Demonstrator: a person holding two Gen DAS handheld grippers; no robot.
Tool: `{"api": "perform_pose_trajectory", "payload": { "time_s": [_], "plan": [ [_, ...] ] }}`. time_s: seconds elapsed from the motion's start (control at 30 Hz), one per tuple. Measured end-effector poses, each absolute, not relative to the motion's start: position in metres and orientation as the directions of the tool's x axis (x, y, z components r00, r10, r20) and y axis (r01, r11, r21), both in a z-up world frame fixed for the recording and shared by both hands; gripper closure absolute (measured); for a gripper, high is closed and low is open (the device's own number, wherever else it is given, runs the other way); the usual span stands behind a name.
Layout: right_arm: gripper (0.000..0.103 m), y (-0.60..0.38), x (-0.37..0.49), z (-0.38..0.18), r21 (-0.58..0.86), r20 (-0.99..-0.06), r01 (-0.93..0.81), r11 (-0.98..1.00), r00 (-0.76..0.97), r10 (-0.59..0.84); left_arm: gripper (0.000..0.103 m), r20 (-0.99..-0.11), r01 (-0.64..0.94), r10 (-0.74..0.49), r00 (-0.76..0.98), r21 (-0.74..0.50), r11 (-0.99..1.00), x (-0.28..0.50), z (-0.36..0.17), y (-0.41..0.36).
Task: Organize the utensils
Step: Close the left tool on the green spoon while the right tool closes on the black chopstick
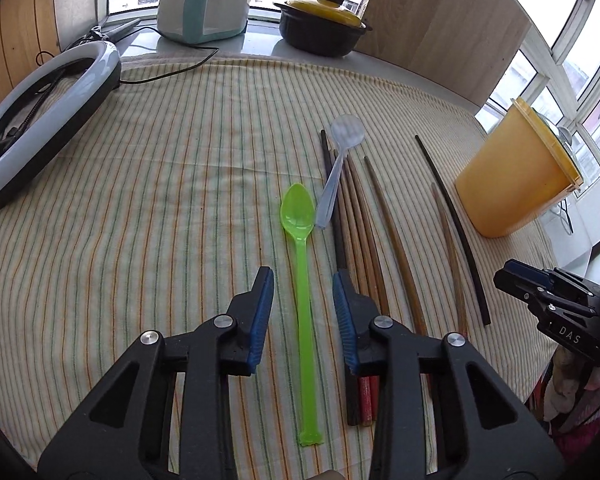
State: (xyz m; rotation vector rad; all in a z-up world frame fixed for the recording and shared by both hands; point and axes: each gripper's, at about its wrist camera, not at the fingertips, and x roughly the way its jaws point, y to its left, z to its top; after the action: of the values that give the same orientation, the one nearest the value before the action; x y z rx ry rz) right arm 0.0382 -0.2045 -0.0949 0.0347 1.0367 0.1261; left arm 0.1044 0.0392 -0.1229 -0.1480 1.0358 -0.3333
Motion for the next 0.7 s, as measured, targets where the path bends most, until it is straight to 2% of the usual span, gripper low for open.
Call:
{"api": "perform_pose_trajectory", "payload": {
  "time_s": [0.07,0.47,0.7],
  "plan": [
    [0.079,-0.203,0.045,-0.1,0.086,-0.865,-0.082,0.993,0.488,0.115,0.077,-0.821,0.201,-0.344,0.455,-0.282,0.938,0.107,-0.125,0.04],
    [0.095,-0.189,0.064,-0.118,0.015,-0.9,-0.12,0.993,0.431,0.066,0.087,-0.837,0.223,-0.361,0.412,-0.291,0.93,0.115,-0.134,0.035],
    [0.097,-0.195,0.058,-0.117,0.03,-0.907,-0.135,0.99,0.412,0.083,0.096,-0.85,0.22,-0.358,0.387,-0.292,0.931,0.122,-0.142,0.037]
  ]
}}
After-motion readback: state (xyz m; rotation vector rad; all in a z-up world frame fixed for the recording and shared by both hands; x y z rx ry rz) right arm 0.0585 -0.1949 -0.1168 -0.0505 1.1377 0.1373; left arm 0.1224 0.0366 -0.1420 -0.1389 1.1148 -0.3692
